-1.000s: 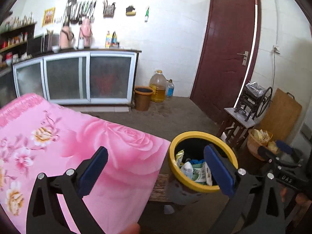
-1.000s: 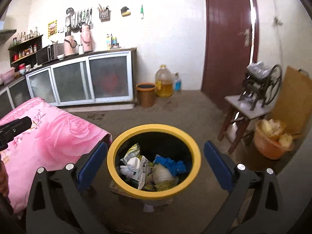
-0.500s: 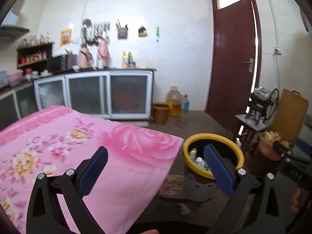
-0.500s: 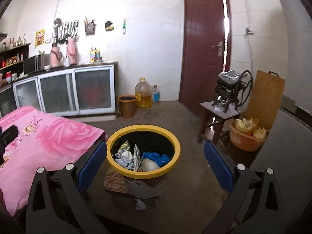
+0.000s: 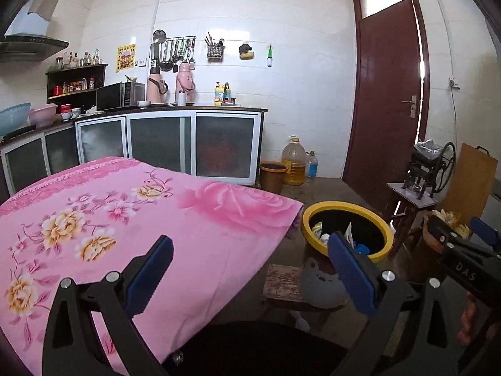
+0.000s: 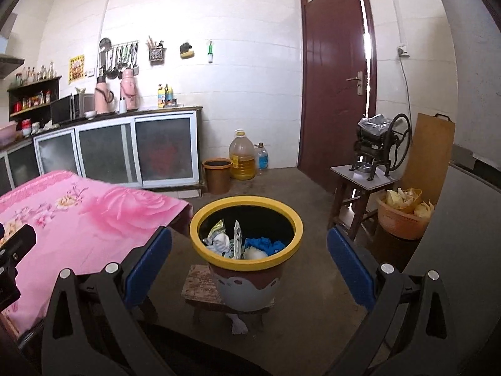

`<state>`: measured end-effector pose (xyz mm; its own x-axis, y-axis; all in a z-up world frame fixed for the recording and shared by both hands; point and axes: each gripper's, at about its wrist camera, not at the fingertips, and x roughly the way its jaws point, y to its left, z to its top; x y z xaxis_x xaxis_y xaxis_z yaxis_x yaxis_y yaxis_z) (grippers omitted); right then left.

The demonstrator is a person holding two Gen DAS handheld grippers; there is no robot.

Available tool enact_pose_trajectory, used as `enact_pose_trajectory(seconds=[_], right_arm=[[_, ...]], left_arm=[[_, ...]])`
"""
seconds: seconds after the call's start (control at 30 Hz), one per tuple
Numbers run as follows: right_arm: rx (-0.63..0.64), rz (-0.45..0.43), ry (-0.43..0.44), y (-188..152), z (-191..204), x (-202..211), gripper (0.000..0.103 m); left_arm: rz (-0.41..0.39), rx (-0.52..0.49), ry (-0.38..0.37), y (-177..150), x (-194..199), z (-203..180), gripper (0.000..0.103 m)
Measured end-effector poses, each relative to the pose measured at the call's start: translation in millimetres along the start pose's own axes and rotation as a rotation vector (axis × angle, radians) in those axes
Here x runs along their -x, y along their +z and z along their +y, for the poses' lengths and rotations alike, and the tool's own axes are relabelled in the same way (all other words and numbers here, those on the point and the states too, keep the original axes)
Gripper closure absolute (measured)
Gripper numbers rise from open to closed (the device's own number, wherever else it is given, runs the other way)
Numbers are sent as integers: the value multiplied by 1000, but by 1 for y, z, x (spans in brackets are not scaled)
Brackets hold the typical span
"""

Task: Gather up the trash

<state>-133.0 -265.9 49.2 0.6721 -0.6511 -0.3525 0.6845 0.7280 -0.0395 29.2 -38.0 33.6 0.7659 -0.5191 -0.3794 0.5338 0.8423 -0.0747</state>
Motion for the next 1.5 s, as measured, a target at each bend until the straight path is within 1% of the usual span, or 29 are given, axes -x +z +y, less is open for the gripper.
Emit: enact_pose_trajectory(seconds=[0.23,0.53,0.7,0.87,1.5], right_arm=[[6,12,-8,-3,1,-1,8],[18,-3,-15,-4,3,2,8],[32,-12,-13,-5,6,3,8],[36,-3,-11,-5,6,0,8],[39,3,-14,-8,6,-2,8]], left_arm=[[-10,19,6,-1,4,5,8],[-11,30,3,1,5,9,8],[1,34,0,1,4,7,8],[4,37,3,0,5,6,8],[23,55,-37,-2,2,7,8]])
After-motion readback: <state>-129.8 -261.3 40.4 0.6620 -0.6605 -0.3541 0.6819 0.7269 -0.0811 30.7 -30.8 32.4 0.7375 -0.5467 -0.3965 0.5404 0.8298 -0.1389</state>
